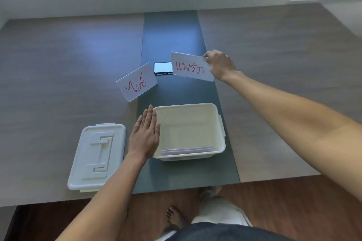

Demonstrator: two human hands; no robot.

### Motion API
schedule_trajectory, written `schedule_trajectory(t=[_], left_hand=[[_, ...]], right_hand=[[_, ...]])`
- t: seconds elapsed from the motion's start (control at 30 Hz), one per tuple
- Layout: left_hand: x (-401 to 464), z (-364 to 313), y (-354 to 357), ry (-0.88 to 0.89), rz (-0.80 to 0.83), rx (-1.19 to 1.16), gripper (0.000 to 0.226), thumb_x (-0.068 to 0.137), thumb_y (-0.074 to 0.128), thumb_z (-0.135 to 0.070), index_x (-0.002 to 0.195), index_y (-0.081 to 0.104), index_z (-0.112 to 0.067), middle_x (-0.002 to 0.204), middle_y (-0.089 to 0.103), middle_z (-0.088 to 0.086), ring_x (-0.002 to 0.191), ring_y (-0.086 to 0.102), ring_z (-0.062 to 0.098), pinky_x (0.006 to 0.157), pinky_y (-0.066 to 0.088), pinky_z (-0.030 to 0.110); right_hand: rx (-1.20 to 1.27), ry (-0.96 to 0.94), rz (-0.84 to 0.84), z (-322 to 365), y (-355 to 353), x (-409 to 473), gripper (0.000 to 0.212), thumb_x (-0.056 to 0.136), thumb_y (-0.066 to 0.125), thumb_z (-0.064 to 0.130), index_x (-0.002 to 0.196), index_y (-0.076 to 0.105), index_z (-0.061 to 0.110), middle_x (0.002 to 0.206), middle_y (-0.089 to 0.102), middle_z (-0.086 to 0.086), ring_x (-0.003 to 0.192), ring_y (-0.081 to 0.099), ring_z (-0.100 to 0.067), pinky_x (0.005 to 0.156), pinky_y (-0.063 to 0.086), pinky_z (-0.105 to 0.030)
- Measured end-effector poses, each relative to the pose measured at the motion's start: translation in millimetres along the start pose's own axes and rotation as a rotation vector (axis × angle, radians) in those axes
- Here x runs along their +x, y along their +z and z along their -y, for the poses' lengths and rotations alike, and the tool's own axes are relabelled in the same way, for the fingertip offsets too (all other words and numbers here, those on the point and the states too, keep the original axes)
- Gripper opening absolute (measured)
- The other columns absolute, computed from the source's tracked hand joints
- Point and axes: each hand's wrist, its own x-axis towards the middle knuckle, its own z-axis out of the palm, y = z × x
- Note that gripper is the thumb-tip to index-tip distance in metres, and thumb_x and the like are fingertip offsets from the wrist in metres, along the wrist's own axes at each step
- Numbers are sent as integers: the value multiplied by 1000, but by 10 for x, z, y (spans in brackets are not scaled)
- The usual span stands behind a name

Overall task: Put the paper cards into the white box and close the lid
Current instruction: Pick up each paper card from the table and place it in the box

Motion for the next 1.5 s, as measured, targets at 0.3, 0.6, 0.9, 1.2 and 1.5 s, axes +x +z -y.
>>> schedule_trajectory(t=[0.3, 0.6, 0.9, 1.2, 1.5], left_hand=[[-6, -9, -18, 8, 1, -52, 65, 100, -3, -43, 159, -1, -15, 168, -9, -2, 154, -9, 11, 126, 0, 33], [-11, -13, -12, -6, 11, -110, 57, 107, 9, -37, 159, -3, -17, 168, -11, -4, 154, -10, 10, 127, -1, 33], [-26, -16, -2, -1, 4, -141, 59, 104, 3, -39, 159, -3, -19, 167, -12, -5, 153, -13, 9, 127, -1, 33], [-18, -1, -1, 1, 1, -210, 59, 103, 2, -41, 160, 1, -22, 168, -7, -8, 154, -10, 7, 127, 1, 33], [-29, -5, -4, -13, -15, -227, 61, 101, 1, -40, 160, 4, -22, 168, -3, -8, 154, -5, 7, 126, 2, 32]], right_hand=[[131, -101, -97, 439, -560, -624, 23, 98, 49, 18, 111, 65, 11, 111, 67, -11, 98, 65, -33, 79, 54, -47], [257, -127, 47, 527, -498, -1228, 22, 96, 53, 12, 112, 68, 9, 110, 69, -12, 102, 65, -28, 87, 54, -46], [277, -48, 193, 335, -182, -1690, 24, 97, 53, 13, 116, 68, 13, 114, 69, -8, 105, 65, -26, 91, 54, -43], [279, -22, 471, 309, 177, -1968, 30, 102, 48, 13, 126, 65, 15, 128, 66, -4, 117, 62, -22, 102, 49, -36], [307, 18, 669, 277, 317, -2115, 36, 102, 43, 10, 131, 62, 21, 137, 61, -2, 126, 56, -16, 102, 41, -22]])
